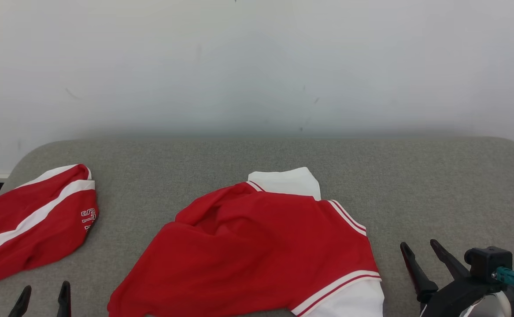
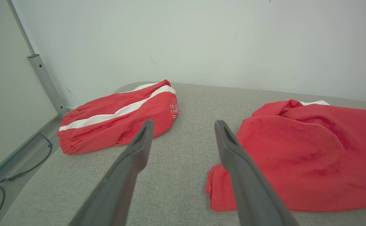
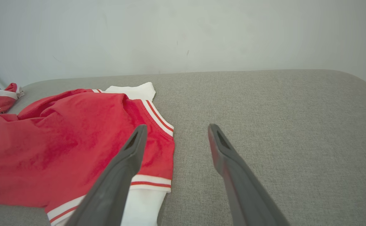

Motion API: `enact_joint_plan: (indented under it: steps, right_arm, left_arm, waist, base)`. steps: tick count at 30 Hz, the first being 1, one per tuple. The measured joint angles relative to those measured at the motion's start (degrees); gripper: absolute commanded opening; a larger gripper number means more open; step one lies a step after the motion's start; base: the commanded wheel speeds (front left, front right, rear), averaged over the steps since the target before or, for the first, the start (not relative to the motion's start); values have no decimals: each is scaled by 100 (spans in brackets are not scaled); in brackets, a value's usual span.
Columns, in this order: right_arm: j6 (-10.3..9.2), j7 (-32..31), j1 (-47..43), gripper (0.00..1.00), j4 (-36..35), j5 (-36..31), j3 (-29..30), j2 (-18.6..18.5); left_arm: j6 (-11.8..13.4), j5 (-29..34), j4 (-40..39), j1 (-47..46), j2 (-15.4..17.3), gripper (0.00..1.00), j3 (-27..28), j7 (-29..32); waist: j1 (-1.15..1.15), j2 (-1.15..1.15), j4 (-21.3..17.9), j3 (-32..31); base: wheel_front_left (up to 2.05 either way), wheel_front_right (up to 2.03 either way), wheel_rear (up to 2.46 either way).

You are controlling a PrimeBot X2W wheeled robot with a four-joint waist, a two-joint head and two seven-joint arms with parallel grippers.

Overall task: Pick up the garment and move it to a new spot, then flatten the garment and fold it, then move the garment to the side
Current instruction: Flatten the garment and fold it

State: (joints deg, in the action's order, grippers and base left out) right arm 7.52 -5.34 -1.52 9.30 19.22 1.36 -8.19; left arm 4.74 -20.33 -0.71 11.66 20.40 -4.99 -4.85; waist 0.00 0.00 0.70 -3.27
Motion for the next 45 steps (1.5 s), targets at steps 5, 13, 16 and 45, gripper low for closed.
enact_joint_plan:
  steps: [5, 13, 16, 45]
  right_arm:
    - [0, 23, 1, 100, 7, 0, -2, 1]
    - [0, -153, -37, 100, -21, 14, -109, -85]
    - [0, -366, -140, 100, -58, 116, -226, -164]
    - [0, -2281, -641, 100, 100, 898, -824, -186]
  left_arm:
    - [22, 32, -2, -14, 34, 100, -47, 4]
    - [-30, 74, -14, -40, 75, 100, -226, 122]
    - [-123, 67, 19, -52, 53, 100, -343, 180]
    - [-990, -656, 2469, -845, -409, 100, -903, -20]
  waist:
    - [0, 0, -21, 17]
    - [0, 0, -13, -1]
    - [0, 0, -9, 12]
    - [0, 0, -60, 417]
  base:
    - [0, 0, 0]
    - [0, 0, 0]
    - [0, 0, 0]
    - [0, 0, 0]
